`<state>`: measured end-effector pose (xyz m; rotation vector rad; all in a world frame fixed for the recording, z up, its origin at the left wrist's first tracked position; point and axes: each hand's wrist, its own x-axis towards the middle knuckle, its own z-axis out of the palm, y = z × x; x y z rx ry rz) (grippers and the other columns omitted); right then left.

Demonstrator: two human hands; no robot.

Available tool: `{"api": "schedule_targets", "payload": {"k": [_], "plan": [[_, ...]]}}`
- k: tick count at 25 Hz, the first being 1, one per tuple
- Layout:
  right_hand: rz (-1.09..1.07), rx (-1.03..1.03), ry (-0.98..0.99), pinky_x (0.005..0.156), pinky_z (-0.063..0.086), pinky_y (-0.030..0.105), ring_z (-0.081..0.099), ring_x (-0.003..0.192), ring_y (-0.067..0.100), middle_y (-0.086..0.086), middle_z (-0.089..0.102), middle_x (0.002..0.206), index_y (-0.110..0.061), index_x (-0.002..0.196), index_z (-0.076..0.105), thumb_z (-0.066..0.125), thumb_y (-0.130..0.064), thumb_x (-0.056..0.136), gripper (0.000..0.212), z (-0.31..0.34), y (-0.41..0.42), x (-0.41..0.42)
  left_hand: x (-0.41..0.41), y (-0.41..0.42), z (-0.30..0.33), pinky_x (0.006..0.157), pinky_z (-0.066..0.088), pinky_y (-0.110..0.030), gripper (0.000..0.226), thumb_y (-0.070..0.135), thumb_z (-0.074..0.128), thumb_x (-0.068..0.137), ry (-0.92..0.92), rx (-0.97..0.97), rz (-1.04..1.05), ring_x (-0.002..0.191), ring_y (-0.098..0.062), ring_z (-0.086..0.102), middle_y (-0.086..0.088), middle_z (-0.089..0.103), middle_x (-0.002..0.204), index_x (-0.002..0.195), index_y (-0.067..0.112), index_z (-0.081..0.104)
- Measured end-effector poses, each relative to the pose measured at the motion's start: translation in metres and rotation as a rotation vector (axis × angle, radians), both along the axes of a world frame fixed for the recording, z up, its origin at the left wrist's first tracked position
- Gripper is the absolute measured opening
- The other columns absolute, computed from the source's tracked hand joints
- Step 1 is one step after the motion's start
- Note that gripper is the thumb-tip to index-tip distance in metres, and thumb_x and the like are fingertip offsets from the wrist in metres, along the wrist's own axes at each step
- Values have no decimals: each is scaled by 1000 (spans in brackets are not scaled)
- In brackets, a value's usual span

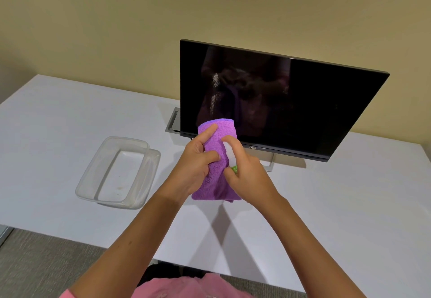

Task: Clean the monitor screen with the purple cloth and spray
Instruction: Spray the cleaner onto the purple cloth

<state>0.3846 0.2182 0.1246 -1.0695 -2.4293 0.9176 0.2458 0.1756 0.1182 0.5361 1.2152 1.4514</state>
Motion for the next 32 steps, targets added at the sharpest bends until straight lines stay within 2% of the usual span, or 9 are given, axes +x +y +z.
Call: {"api": "schedule_targets", "payload": {"k": [4, 8, 10, 13, 15, 19, 22, 27, 32], "plan": [[17, 3, 0, 49, 31, 26, 45, 59, 11, 2, 52, 76, -38, 131, 30, 50, -8, 83, 60, -1, -5, 1, 0, 0, 0, 74, 44, -33, 74, -22, 41, 81, -2, -12, 12, 80, -21, 55, -7, 65, 102, 142, 20, 41], [34, 54, -25, 52, 36, 35, 47, 64, 21, 4, 52, 75, -34, 124, 31, 50, -6, 82, 54, -2, -10, 5, 0, -1, 1, 52, 39, -23, 77, -22, 39, 79, 18, -45, 21, 69, -20, 45, -8, 60, 99, 142, 22, 42], [21, 47, -38, 53, 36, 35, 47, 63, 20, 3, 52, 74, -34, 128, 32, 50, -7, 82, 57, -4, -10, 7, 0, -2, 1, 59, 36, -28, 77, -23, 38, 78, 0, -48, 37, 72, -24, 42, -9, 59, 104, 142, 21, 42], [-45, 9, -31, 49, 29, 26, 46, 59, 12, 0, 52, 74, -37, 135, 29, 51, -8, 84, 63, -7, -4, 11, 1, -3, 2, 63, 33, -31, 76, -23, 38, 78, -35, -41, 57, 71, -19, 44, -10, 60, 107, 141, 19, 43], [-83, -10, -22, 47, 27, 21, 47, 59, 9, 2, 54, 75, -40, 137, 26, 52, -9, 84, 66, -7, 0, 12, 2, -3, 3, 68, 37, -31, 75, -24, 37, 78, -54, -33, 69, 83, -25, 45, -11, 58, 118, 140, 18, 44], [-102, 2, -10, 42, 27, 17, 47, 55, 10, 4, 55, 73, -37, 132, 29, 52, -7, 83, 62, -7, 2, 12, 4, -4, 5, 72, 39, -32, 74, -24, 36, 78, -79, -22, 87, 93, -26, 43, -11, 58, 117, 140, 14, 43], [-99, 7, 0, 44, 28, 20, 48, 56, 11, 6, 56, 74, -35, 129, 32, 52, -7, 83, 58, -8, 1, 11, 3, -6, 7, 73, 40, -31, 73, -24, 35, 78, -89, -25, 96, 93, -26, 44, -13, 55, 123, 140, 13, 44], [-53, 17, 30, 47, 28, 23, 46, 55, 9, 0, 53, 73, -38, 132, 29, 52, -8, 83, 62, -10, -9, 9, 1, -8, 8, 72, 41, -31, 71, -24, 36, 80, -97, -23, 112, 90, -25, 46, -10, 58, 112, 140, 13, 42], [-47, 15, 42, 53, 33, 30, 48, 59, 15, 5, 58, 79, -35, 129, 32, 52, -7, 83, 58, -11, -16, 11, 0, -11, 7, 72, 46, -29, 72, -23, 37, 80, -85, -32, 113, 88, -22, 52, -12, 57, 119, 141, 15, 43]]}}
